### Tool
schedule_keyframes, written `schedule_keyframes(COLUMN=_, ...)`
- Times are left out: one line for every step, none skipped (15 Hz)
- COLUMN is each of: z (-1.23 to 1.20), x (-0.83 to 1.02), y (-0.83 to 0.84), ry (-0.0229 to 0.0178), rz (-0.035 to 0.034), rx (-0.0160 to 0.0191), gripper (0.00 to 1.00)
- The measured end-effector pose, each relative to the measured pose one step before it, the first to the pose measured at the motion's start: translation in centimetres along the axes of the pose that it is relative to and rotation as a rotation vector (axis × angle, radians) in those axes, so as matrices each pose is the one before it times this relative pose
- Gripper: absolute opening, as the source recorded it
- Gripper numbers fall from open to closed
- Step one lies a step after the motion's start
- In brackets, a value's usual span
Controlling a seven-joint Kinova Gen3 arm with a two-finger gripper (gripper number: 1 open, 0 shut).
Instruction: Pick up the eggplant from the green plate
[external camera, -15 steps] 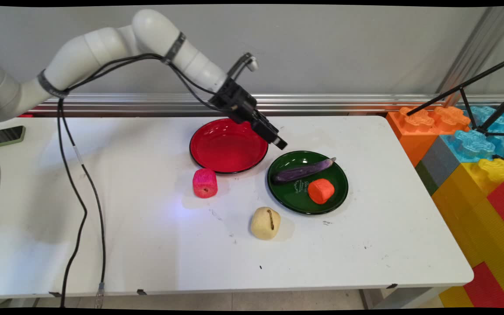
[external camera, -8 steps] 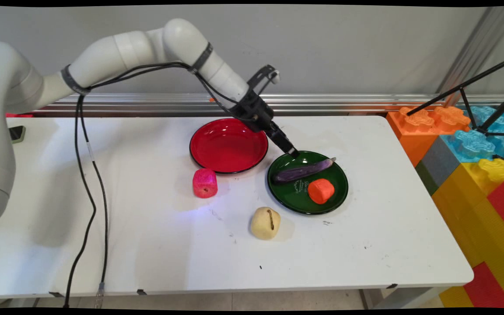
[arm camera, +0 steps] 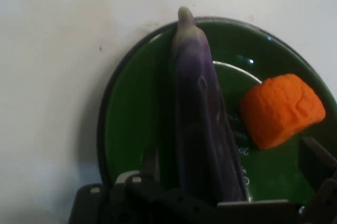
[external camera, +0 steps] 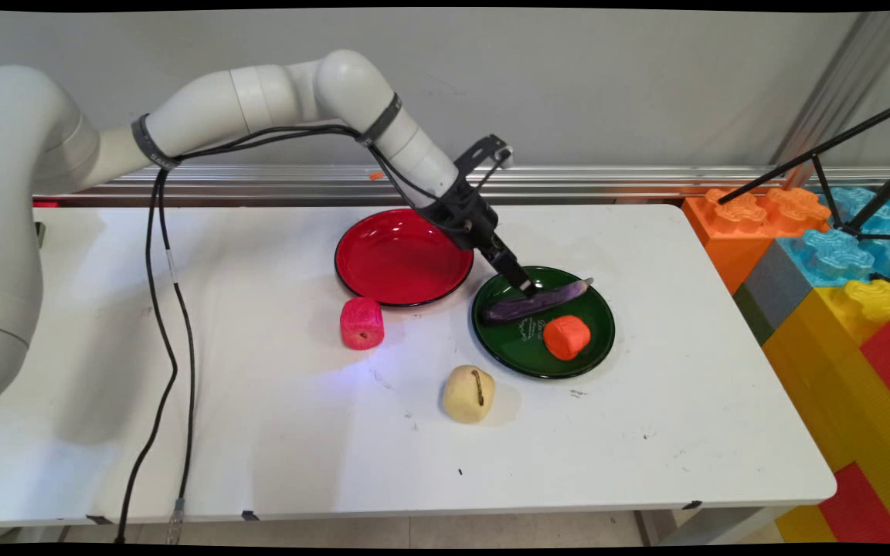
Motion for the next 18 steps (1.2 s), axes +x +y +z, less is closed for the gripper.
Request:
schedule_keyframes(z=0.289, x=-0.141, y=0.105, ry=-0.00673, rz=0.00143, rx=0.00207, gripper=1.00)
schedule_keyframes(z=0.339, x=-0.166, y=0.130, ry=-0.00785, rz=0.00264, rx=0.00162, gripper=1.00)
schedule_keyframes(z=0.330, x=-0.167, y=0.120, ry=-0.00754, rz=0.00277, rx=0.00147, gripper=1.00)
schedule_keyframes(z=0.315, x=-0.193, y=0.115, ry=-0.00691, rz=0.00245, rx=0.00094, gripper=1.00)
schedule_keyframes(z=0.281, x=-0.166, y=0.082, ry=-0.00561, rz=0.00228, rx=0.00042, gripper=1.00)
schedule_keyframes(z=0.322, x=-0.172, y=0.084, ry=-0.00587, rz=0.00295, rx=0.00017, gripper=1.00)
schedule_keyframes(z=0.264, x=-0.115, y=0.059, ry=-0.00390, rz=0.00257, rx=0.00003, gripper=1.00)
schedule_keyframes(z=0.161, x=-0.082, y=0.023, ry=-0.00256, rz=0.00163, rx=0.00031, gripper=1.00)
schedule_keyframes(z=0.247, x=-0.116, y=0.008, ry=-0.00329, rz=0.00222, rx=0.00112, gripper=1.00)
schedule_keyframes(z=0.312, x=-0.123, y=0.002, ry=-0.00381, rz=0.00323, rx=0.00122, gripper=1.00)
schedule_keyframes(z=0.226, x=-0.086, y=-0.023, ry=-0.00271, rz=0.00242, rx=0.00126, gripper=1.00)
schedule_keyframes(z=0.209, x=-0.094, y=-0.045, ry=-0.00225, rz=0.00228, rx=0.00203, gripper=1.00)
schedule_keyframes(z=0.235, x=-0.112, y=-0.059, ry=-0.00304, rz=0.00325, rx=0.00219, gripper=1.00)
schedule_keyframes(z=0.223, x=-0.101, y=-0.076, ry=-0.00236, rz=0.00342, rx=0.00256, gripper=1.00)
schedule_keyframes(z=0.148, x=-0.119, y=-0.081, ry=-0.00196, rz=0.00266, rx=0.00258, gripper=1.00)
schedule_keyframes(z=0.099, x=-0.068, y=-0.059, ry=-0.00096, rz=0.00205, rx=0.00166, gripper=0.00)
schedule_keyframes(z=0.114, x=-0.095, y=-0.110, ry=-0.00039, rz=0.00254, rx=0.00272, gripper=0.00)
schedule_keyframes(z=0.097, x=-0.153, y=-0.161, ry=-0.00108, rz=0.00350, rx=0.00168, gripper=0.00)
